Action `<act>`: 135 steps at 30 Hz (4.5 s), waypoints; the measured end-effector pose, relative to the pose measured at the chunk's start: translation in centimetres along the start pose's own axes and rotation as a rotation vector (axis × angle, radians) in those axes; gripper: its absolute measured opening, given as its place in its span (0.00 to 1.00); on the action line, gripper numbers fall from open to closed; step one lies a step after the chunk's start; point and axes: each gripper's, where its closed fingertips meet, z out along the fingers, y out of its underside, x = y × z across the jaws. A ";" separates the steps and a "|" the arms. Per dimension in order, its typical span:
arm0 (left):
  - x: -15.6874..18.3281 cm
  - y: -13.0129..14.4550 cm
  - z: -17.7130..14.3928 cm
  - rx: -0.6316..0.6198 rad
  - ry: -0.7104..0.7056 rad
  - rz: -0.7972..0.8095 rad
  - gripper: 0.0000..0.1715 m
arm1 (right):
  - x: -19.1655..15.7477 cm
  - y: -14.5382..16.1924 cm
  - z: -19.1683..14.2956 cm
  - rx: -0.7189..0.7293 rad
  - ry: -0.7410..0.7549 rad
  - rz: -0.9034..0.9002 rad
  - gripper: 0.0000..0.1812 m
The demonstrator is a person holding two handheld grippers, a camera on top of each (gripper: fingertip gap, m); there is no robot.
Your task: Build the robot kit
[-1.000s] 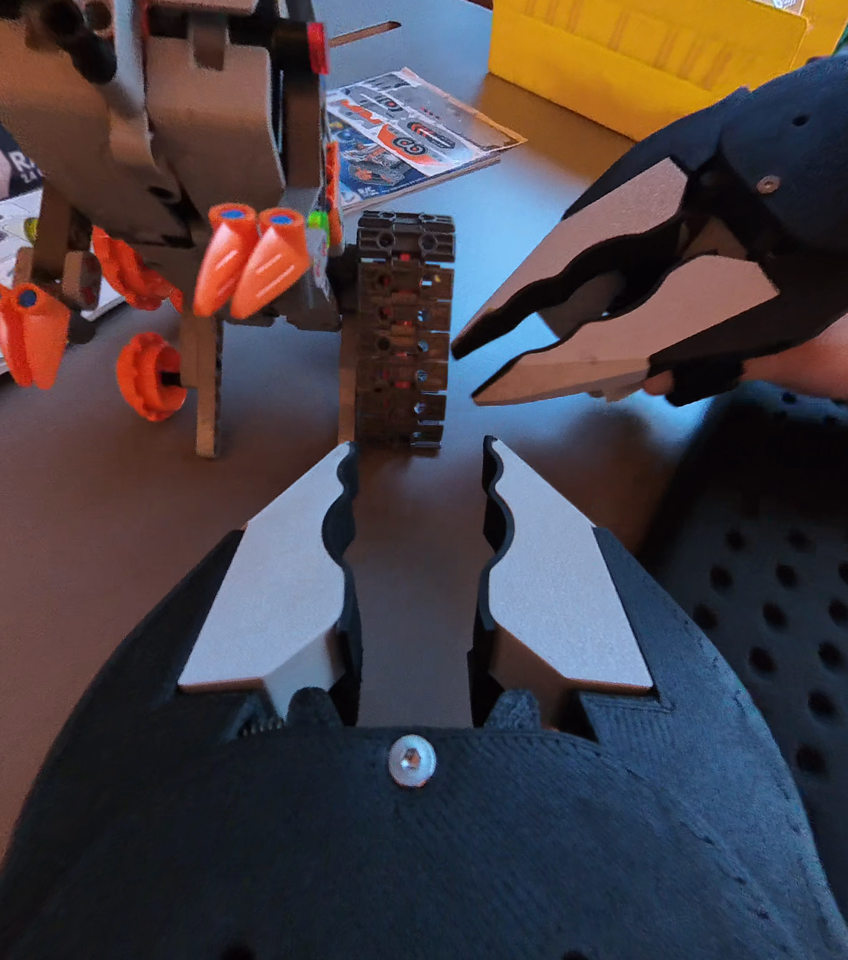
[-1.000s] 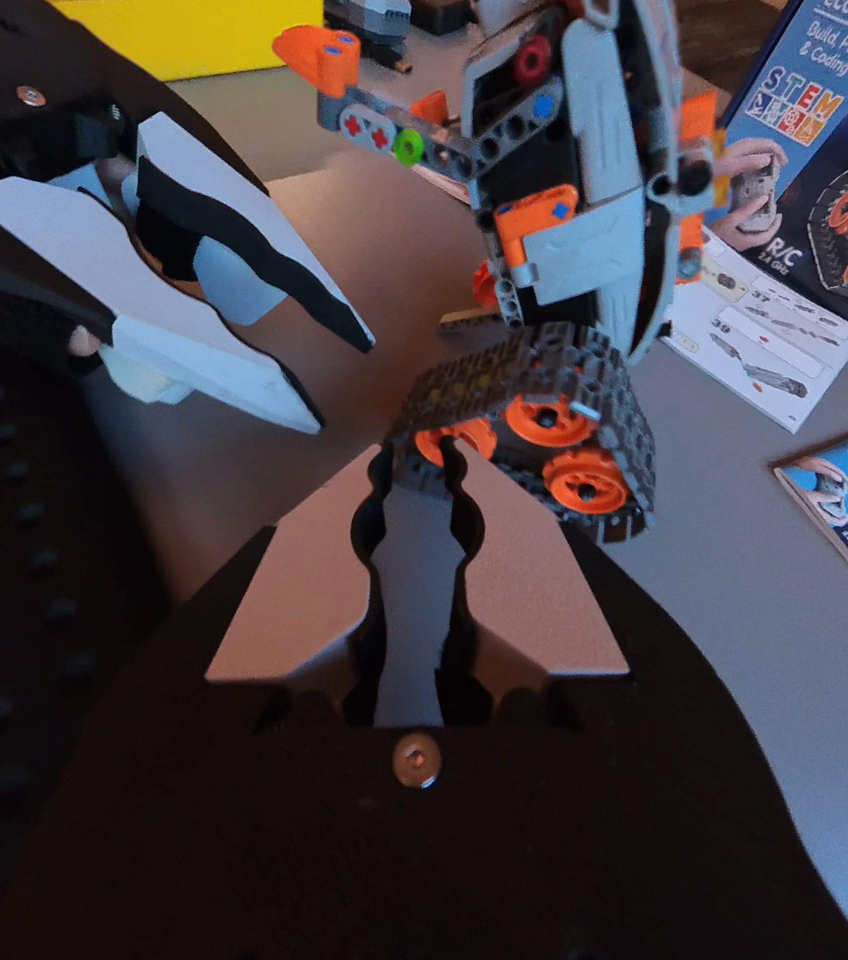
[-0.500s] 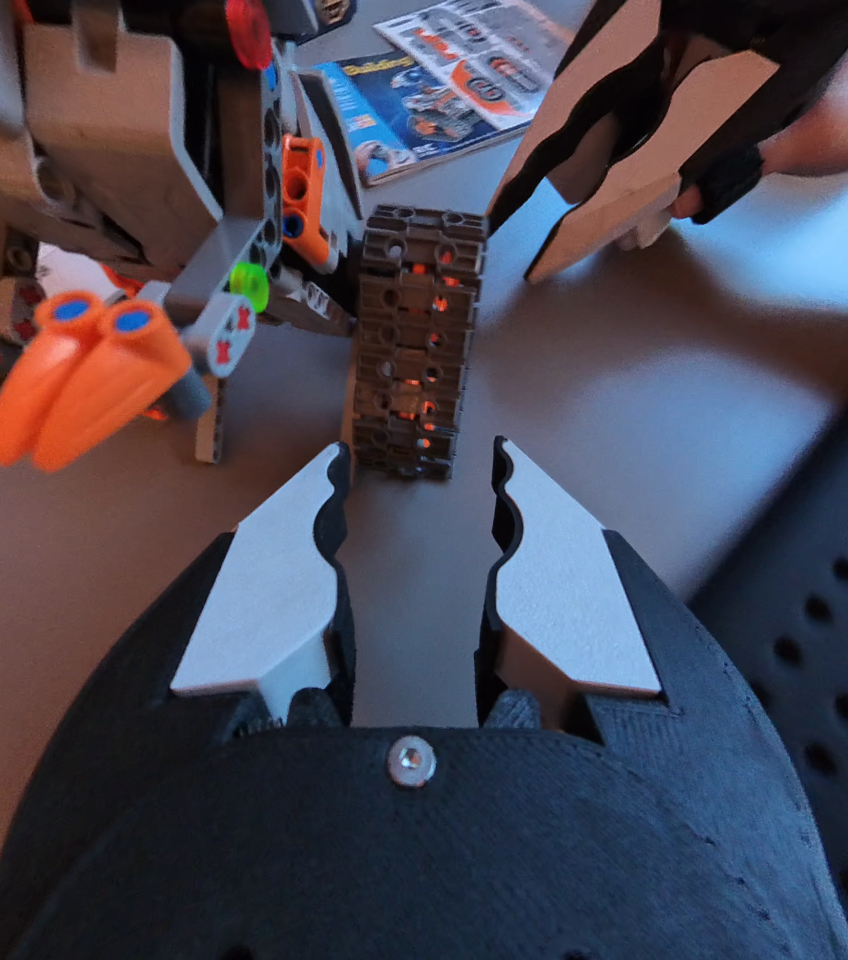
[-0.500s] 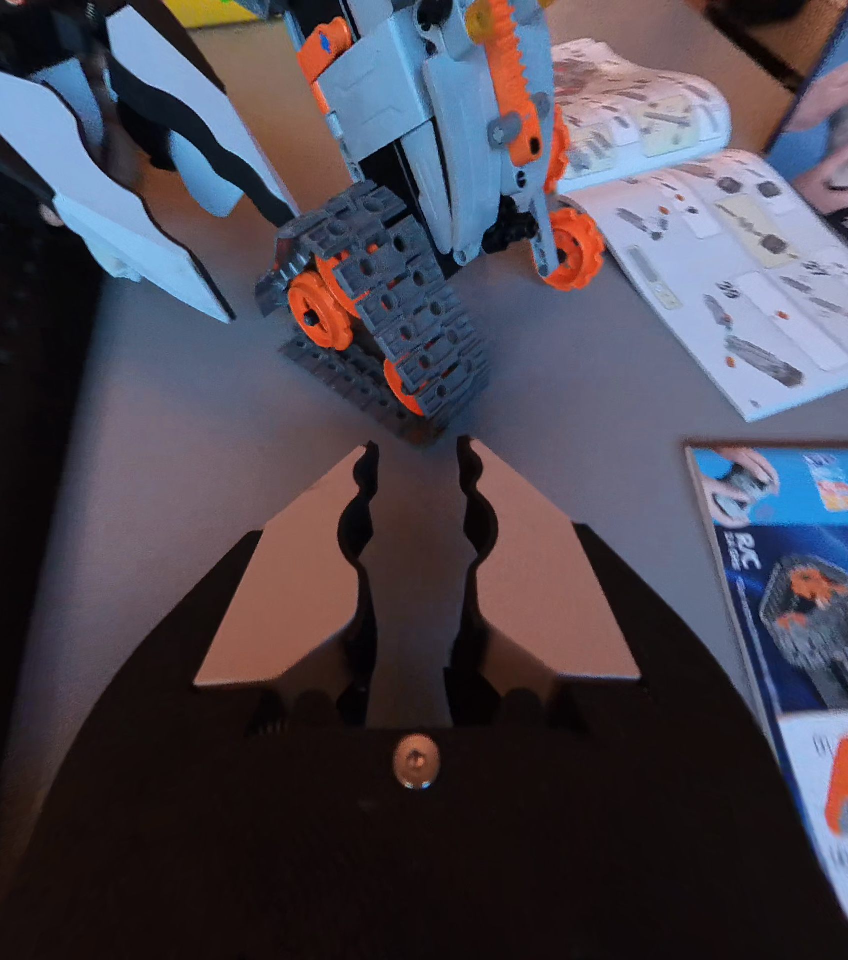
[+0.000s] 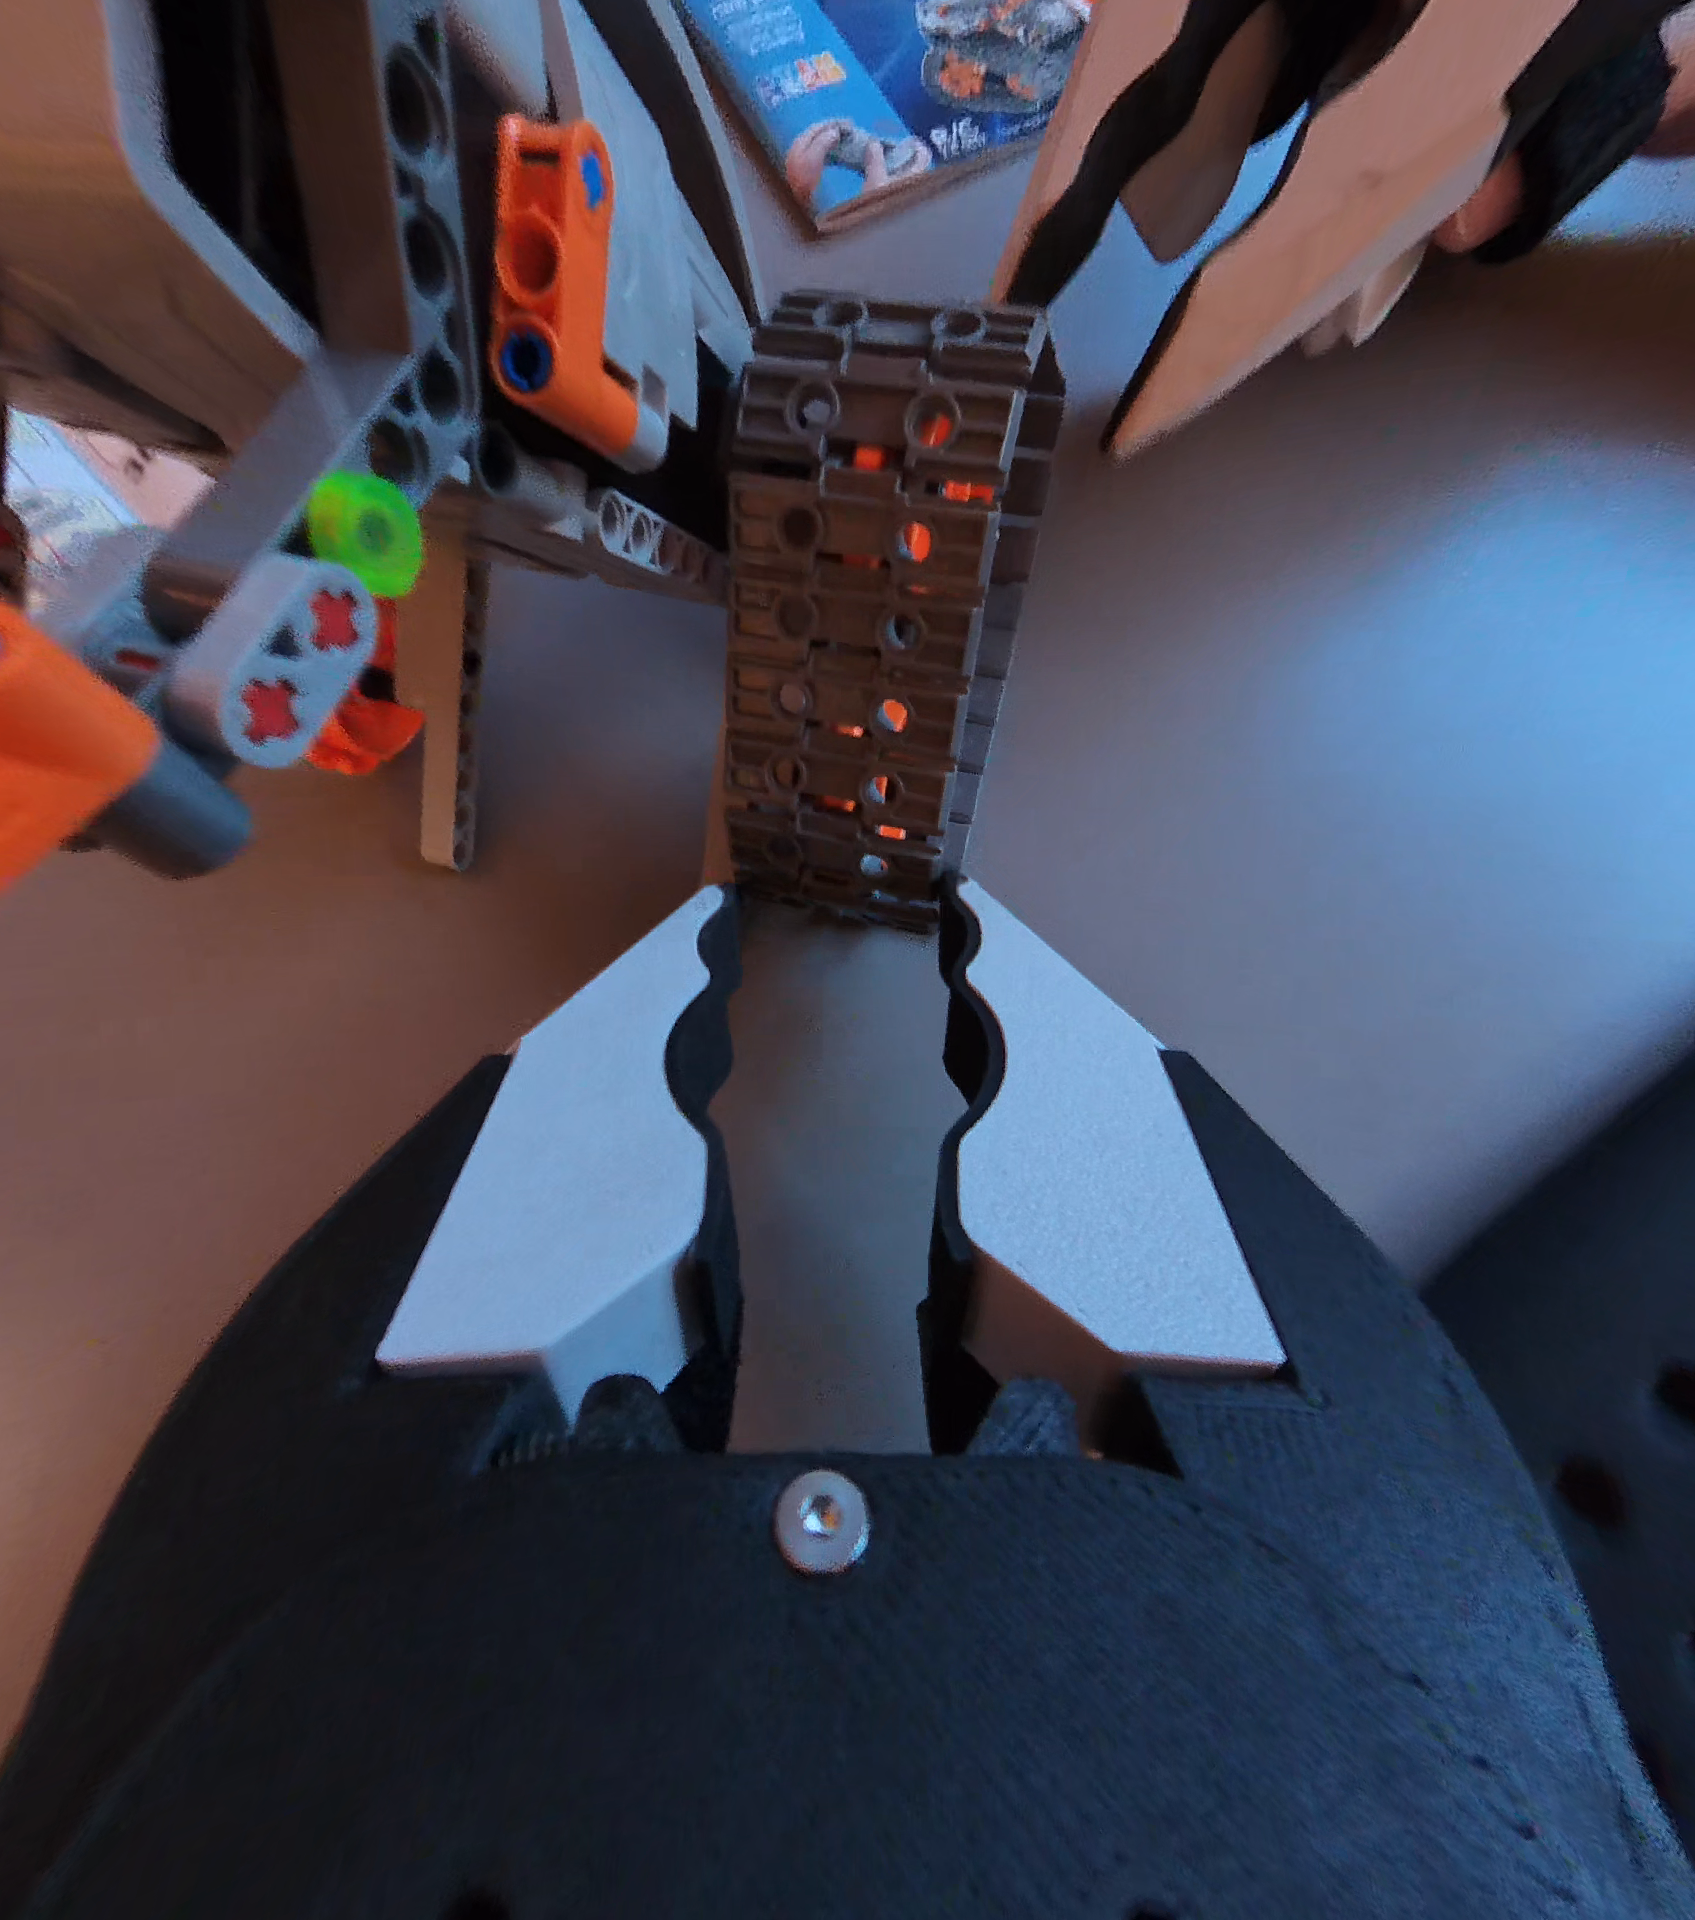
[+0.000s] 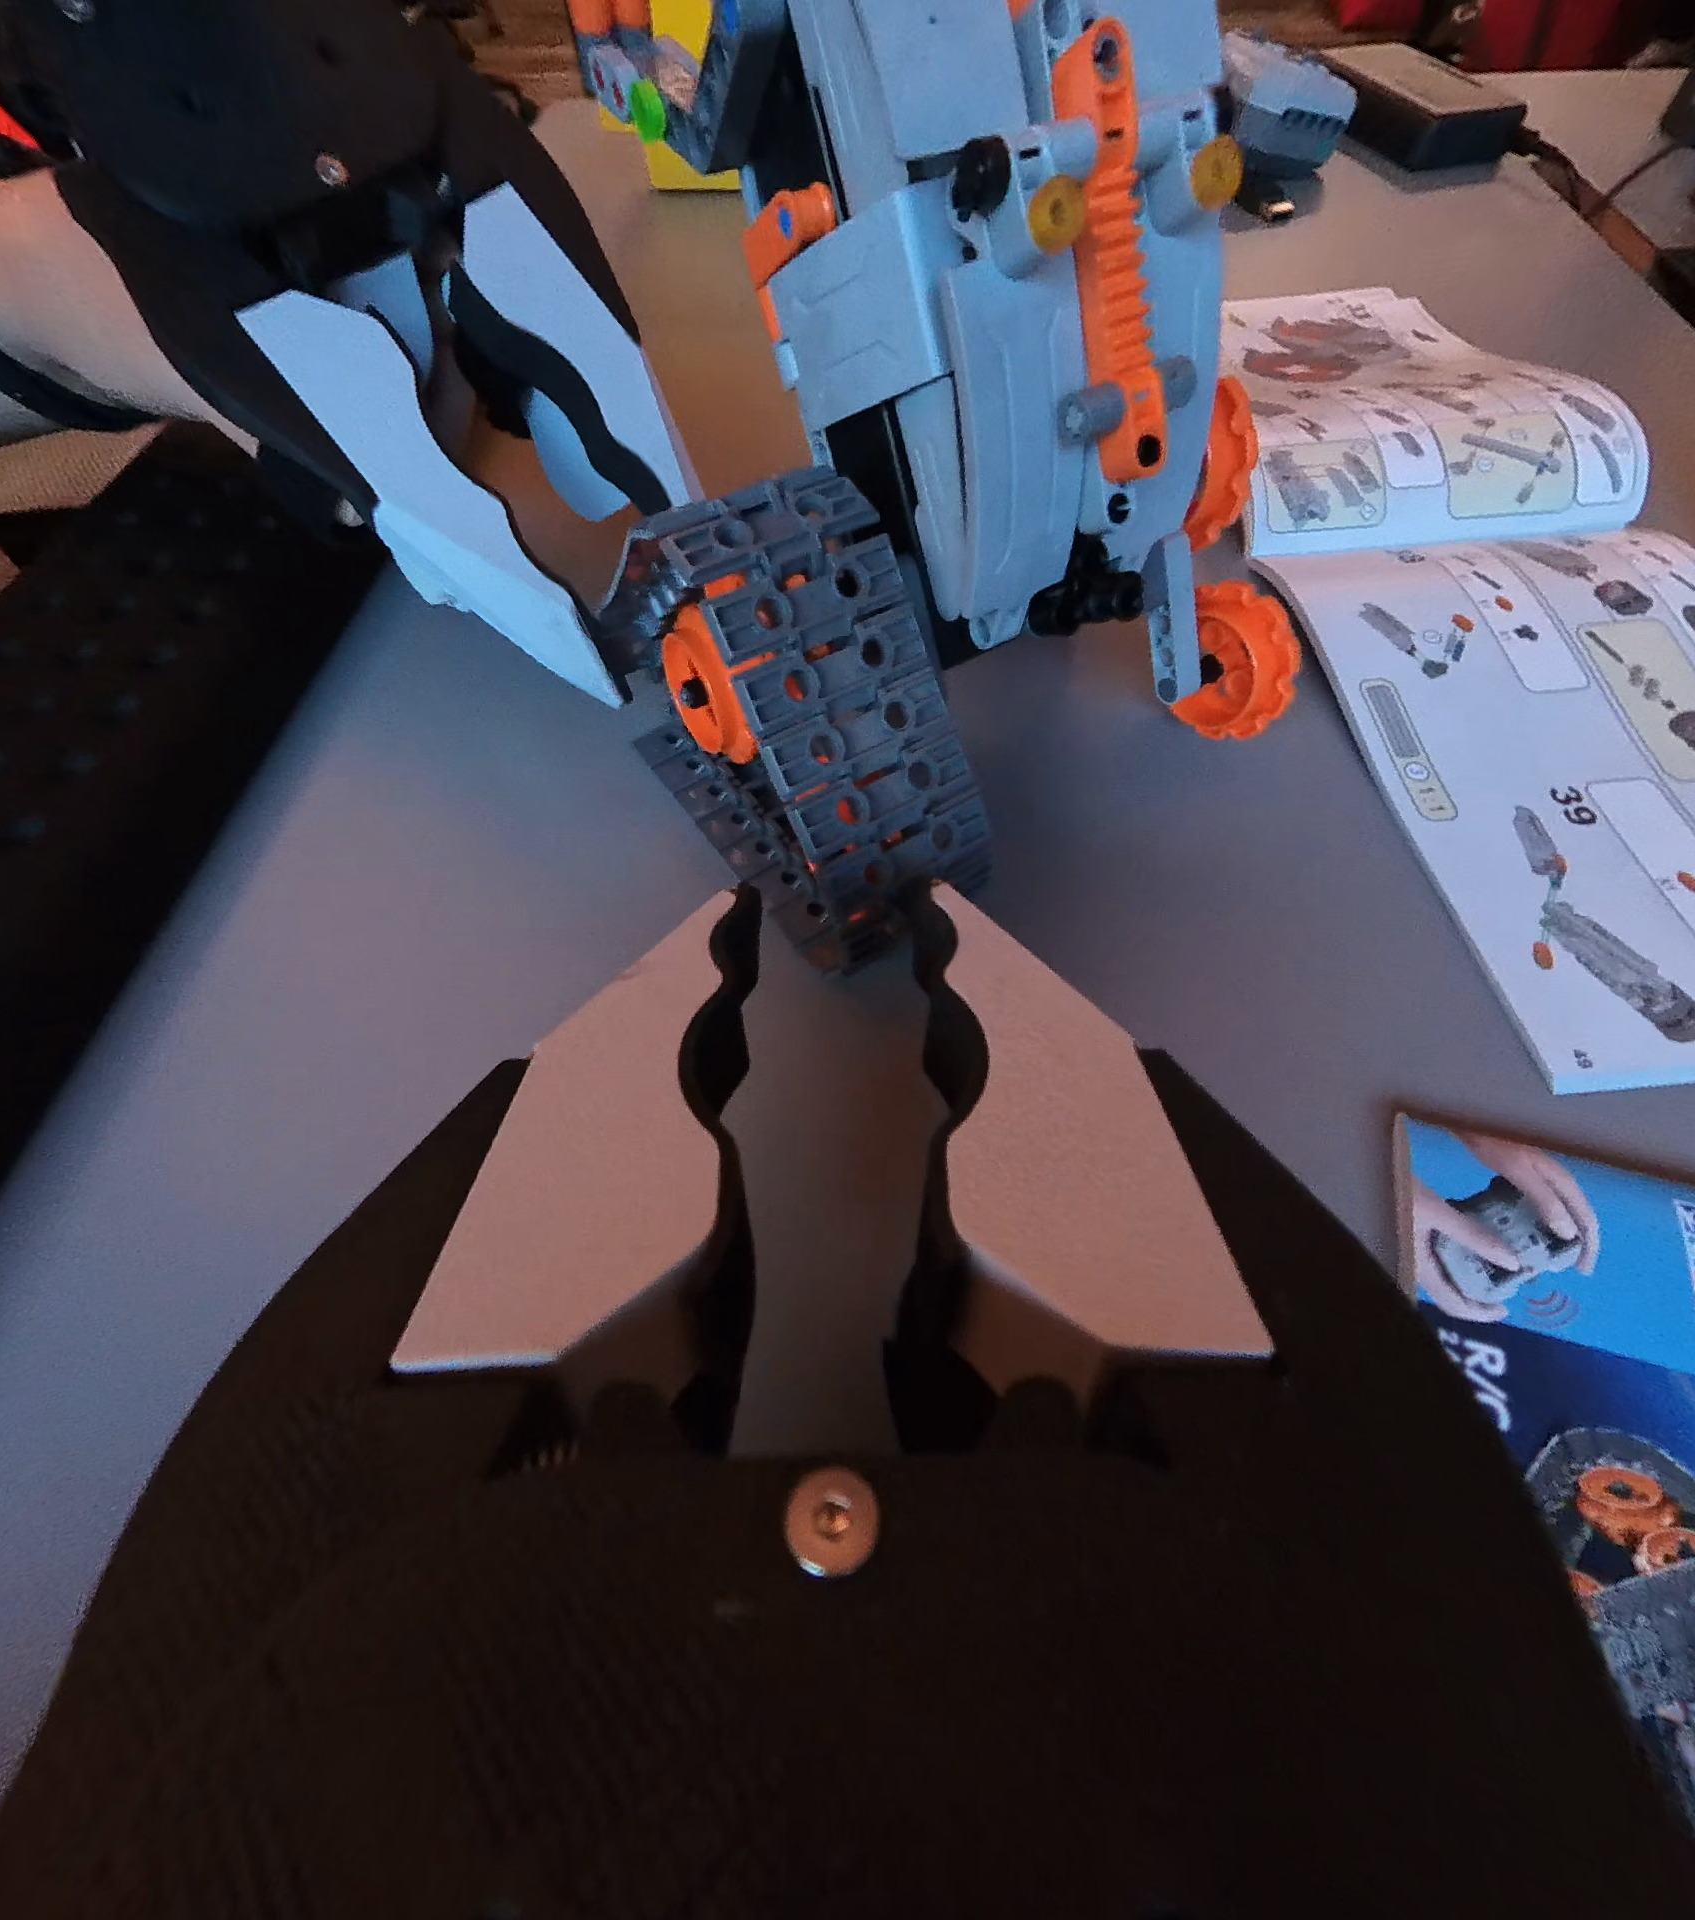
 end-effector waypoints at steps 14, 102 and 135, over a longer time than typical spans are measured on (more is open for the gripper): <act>0.4 -0.3 -2.5 0.095 -0.086 -0.090 0.21 | -0.1 -0.2 0.2 0.006 0.028 -0.131 0.20; 0.1 -0.8 -0.5 0.188 0.153 -0.080 0.23 | -0.3 2.7 2.5 -0.231 -0.024 0.051 0.18; -1.0 -1.8 -3.5 0.283 0.151 -0.079 0.35 | -2.3 -4.1 -0.5 0.041 0.347 0.198 0.39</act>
